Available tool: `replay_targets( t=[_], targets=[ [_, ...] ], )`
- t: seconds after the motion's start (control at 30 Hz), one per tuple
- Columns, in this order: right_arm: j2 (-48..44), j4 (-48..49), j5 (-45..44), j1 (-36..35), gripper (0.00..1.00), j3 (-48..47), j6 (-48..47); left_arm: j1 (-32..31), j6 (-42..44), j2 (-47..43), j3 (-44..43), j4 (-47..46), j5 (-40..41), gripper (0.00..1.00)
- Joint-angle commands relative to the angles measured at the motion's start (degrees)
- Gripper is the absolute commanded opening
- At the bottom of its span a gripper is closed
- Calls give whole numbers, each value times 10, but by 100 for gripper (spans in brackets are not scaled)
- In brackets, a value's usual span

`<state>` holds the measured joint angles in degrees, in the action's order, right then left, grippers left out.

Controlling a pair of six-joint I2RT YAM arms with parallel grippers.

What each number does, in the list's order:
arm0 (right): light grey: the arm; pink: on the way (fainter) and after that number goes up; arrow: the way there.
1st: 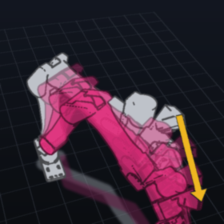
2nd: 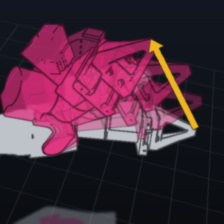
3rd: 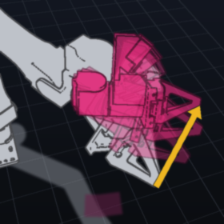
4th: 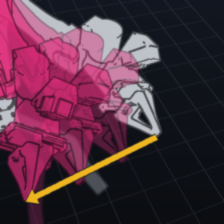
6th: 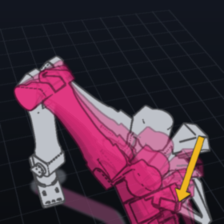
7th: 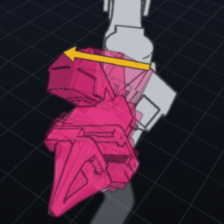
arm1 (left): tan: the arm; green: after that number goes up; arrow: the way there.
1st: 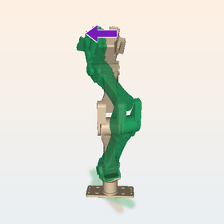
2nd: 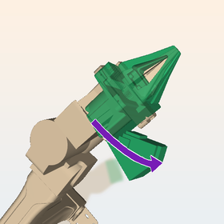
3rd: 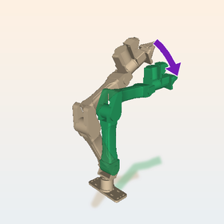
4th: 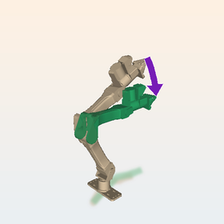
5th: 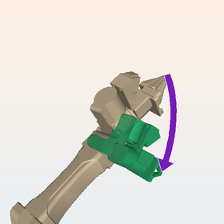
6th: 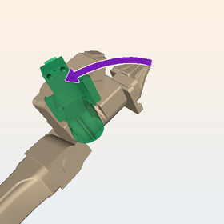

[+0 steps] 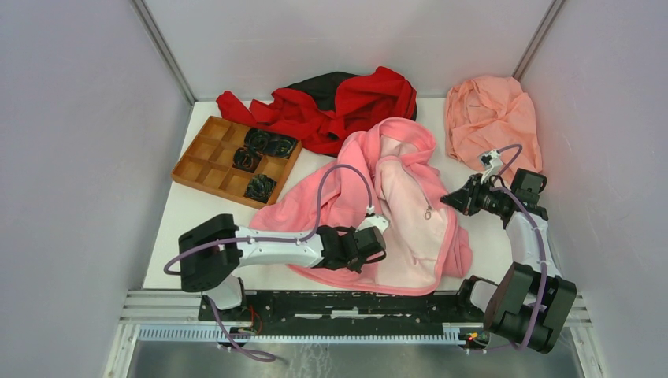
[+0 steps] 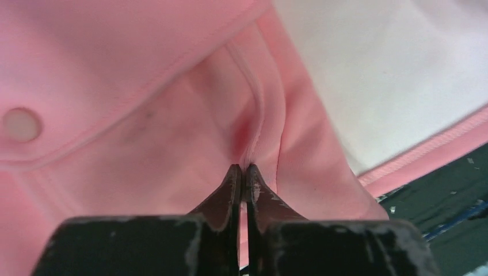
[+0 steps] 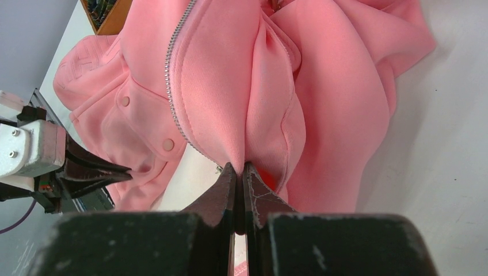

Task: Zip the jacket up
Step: Adjust the jacket at the center of the board.

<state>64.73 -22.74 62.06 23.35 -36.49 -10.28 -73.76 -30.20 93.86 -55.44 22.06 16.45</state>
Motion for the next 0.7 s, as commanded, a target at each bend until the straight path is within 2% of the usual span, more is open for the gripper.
replay_targets(
  t=[0.0,0.13,0.27,0.3,0.37,0.43,0.57,0.63,0.67],
  targets=[
    [1,8,16,-3,0,-2,-5,1,-21,-41,-15,104,121,2],
    [3,14,11,-3,0,3,-4,32,-41,-106,26,163,97,2],
    [3,34,-4,-4,0,11,6,71,-52,-137,92,146,13,5],
    [4,43,-9,-5,0,14,11,79,-53,-139,104,134,-5,12],
    [7,51,-19,-8,0,19,11,87,-63,-147,115,112,-21,33],
    [13,51,-21,-10,0,22,8,86,-63,-163,109,100,-22,47],
    [17,41,-17,-16,0,21,-4,86,-37,-236,83,64,-19,62],
    [17,37,-9,-17,0,19,-6,88,-14,-277,84,9,-35,70],
    [16,35,-4,-16,0,19,-7,88,-3,-294,92,-49,-51,74]
  ],
)
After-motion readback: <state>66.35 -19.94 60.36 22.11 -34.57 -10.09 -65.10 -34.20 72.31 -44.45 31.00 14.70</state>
